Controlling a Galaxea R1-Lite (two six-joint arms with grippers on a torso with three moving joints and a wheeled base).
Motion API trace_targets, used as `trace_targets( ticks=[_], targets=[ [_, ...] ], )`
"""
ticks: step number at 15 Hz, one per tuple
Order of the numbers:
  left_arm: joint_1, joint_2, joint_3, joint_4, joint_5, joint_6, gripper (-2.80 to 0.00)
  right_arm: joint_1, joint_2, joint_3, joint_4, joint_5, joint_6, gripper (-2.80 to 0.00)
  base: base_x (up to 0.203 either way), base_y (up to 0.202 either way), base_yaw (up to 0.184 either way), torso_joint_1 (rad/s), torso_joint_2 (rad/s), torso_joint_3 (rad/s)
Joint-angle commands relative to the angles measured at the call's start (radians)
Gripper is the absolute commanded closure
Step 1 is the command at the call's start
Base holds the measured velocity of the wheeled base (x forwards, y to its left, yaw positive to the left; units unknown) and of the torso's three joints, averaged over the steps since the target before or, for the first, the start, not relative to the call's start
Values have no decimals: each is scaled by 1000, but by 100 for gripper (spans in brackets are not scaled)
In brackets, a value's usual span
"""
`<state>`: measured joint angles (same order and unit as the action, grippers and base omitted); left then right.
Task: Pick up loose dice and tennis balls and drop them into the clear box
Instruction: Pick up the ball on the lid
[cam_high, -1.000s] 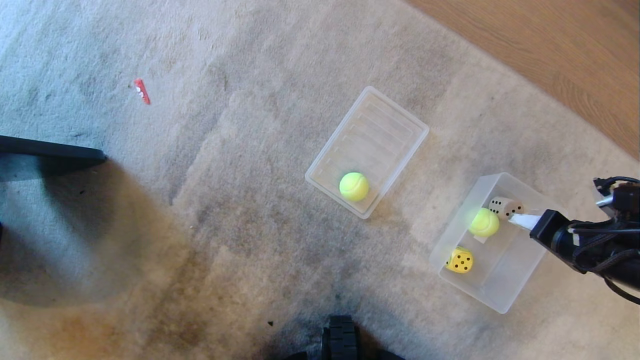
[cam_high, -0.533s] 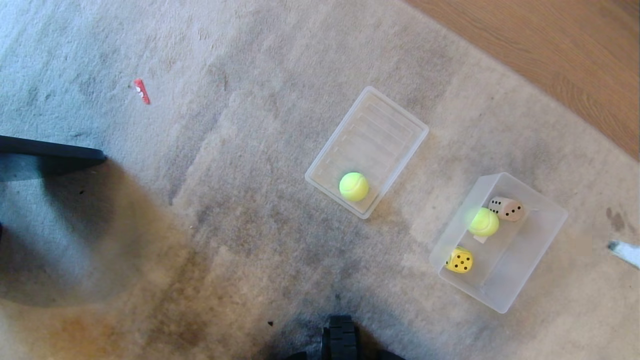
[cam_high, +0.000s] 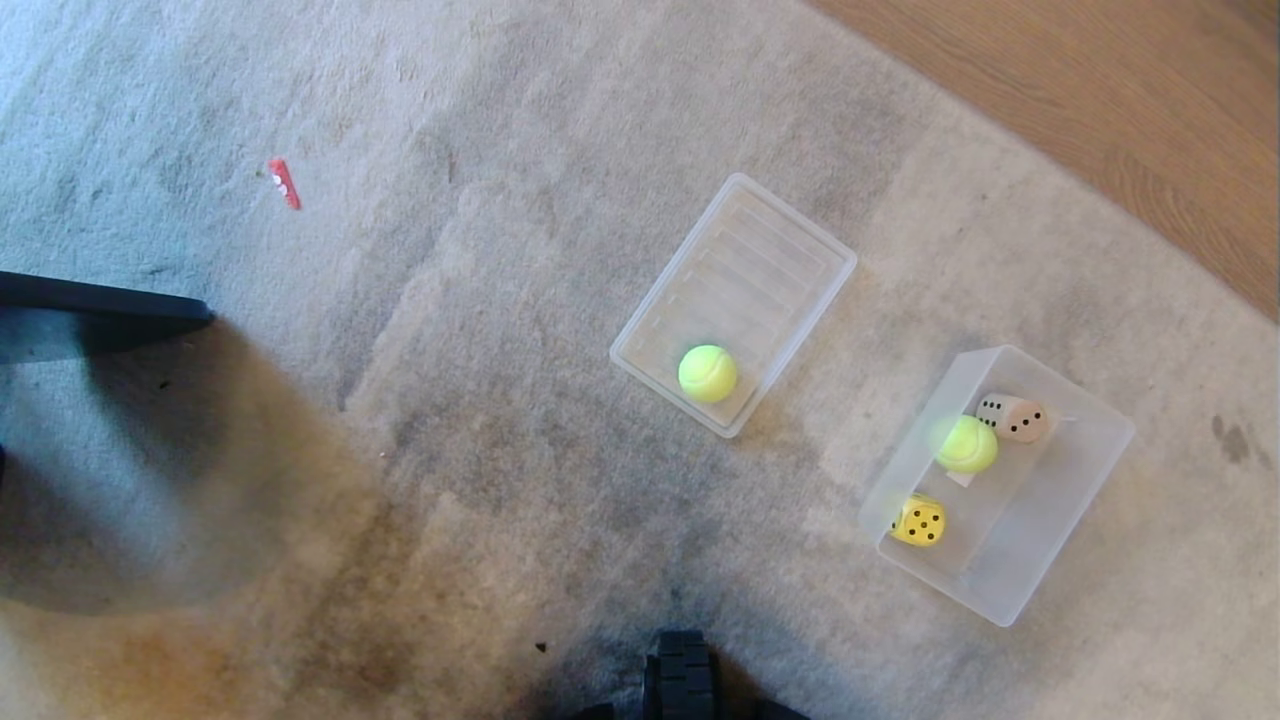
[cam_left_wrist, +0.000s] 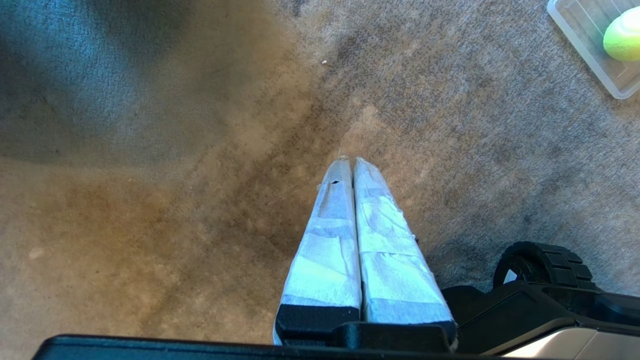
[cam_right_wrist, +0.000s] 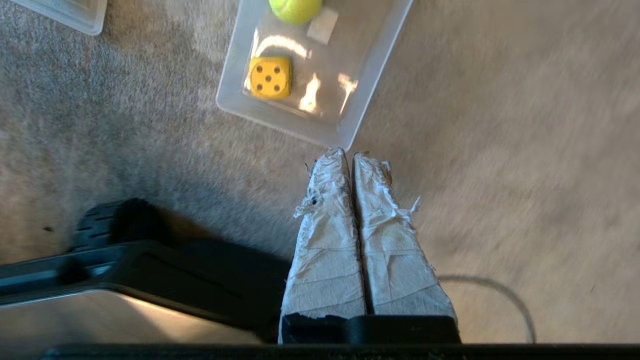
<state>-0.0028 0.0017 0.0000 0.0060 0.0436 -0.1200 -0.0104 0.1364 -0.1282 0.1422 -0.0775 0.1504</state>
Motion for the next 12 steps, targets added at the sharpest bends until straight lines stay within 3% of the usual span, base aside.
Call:
trace_targets(
  ticks=[1,9,12],
  targets=[
    [0,0,0,0,-1,2,0,-2,-141,71,-36,10,-57,0,0,0,0,0,0,0],
    [0,0,0,-1,2,-12,0,-2,-136,78,-41,21,-69,0,0,0,0,1,0,5],
    [0,0,0,0,3,-13,0,-2,-136,78,-42,21,-69,0,0,0,0,0,3,152]
  ],
)
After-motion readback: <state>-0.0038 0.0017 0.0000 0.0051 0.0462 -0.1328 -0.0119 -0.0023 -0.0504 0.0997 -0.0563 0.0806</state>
